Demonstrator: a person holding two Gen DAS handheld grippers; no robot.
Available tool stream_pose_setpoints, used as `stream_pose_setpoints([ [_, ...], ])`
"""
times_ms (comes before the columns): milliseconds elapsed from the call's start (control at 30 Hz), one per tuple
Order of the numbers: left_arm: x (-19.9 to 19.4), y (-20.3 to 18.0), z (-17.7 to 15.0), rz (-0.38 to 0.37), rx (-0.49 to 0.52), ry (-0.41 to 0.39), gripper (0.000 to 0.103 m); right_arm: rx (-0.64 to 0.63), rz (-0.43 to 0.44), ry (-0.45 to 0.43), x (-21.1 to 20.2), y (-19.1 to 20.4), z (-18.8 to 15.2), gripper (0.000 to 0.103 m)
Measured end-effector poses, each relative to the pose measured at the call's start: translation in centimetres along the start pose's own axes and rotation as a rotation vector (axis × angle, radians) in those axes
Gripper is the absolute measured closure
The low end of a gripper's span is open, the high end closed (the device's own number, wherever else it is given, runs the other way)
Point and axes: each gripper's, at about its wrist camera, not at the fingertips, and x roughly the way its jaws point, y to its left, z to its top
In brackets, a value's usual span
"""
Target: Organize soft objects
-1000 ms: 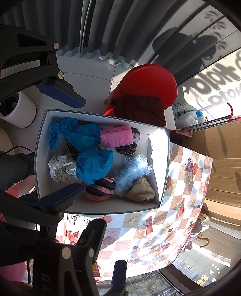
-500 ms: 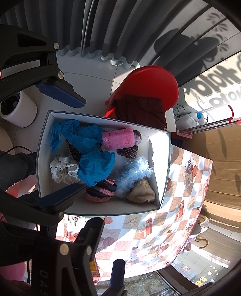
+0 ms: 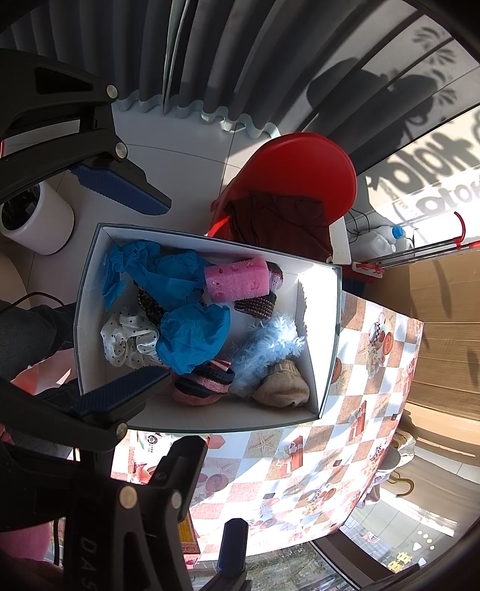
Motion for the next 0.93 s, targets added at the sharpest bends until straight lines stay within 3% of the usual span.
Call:
stream_pose_setpoints([
  [767,-0.15,1.03,-0.67,0.002,-0.02,0.002,0.016,-0.003,-0.001,0.001,-0.04,0.12,-0.21,0.0],
  [933,-0.91,1.18,-0.79,-0.027,-0.037,-0.047,0.016,-0.004,0.0,0.002,-0.04,0.12,-0.22,0.0],
])
